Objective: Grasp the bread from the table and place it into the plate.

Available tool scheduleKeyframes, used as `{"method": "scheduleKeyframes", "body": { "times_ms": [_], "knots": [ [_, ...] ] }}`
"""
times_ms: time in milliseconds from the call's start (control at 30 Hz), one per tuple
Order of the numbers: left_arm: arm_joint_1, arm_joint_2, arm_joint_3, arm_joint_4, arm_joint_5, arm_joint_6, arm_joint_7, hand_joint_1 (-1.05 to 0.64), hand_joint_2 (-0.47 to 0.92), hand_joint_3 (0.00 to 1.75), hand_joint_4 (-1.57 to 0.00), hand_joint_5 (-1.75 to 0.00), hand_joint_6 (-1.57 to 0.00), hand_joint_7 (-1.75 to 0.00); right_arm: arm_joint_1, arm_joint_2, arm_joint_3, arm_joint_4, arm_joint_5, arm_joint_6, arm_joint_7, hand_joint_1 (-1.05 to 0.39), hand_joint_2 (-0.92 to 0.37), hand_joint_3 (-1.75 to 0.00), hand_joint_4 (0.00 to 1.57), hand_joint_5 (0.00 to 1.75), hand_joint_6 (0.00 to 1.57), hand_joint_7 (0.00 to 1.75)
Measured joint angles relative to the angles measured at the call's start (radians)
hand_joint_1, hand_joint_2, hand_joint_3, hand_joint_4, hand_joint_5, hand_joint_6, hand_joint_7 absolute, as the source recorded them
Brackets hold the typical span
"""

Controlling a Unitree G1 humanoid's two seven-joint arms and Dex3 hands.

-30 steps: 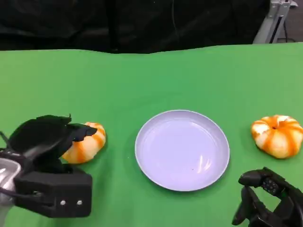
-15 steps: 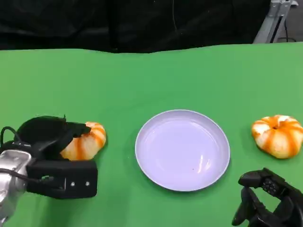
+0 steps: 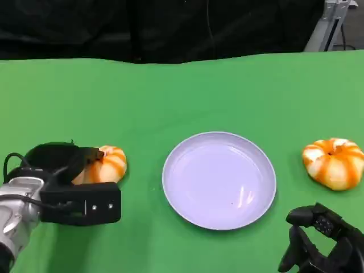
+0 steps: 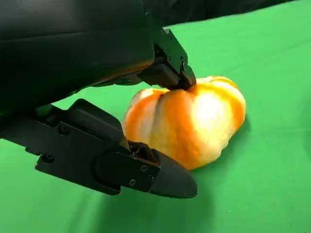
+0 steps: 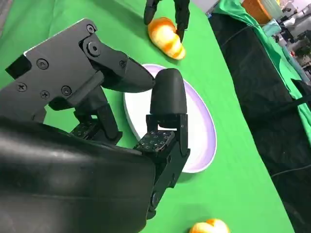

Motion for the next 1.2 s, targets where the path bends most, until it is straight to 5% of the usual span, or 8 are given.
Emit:
{"method": "scheduleKeyframes", "body": {
  "times_ms": [1200],
  "knots": [
    [-0.094,-0.028,-0.072,0.177,-0.042,-0.020,0.030,-0.91,0.92,0.21,-0.22,0.00,-0.45,0.00,0.003,0.001,-0.002,0.000,0.008,-0.001,0.011,-0.17,-0.54,-1.08,0.95,1.54,0.88,1.30]
  ]
}}
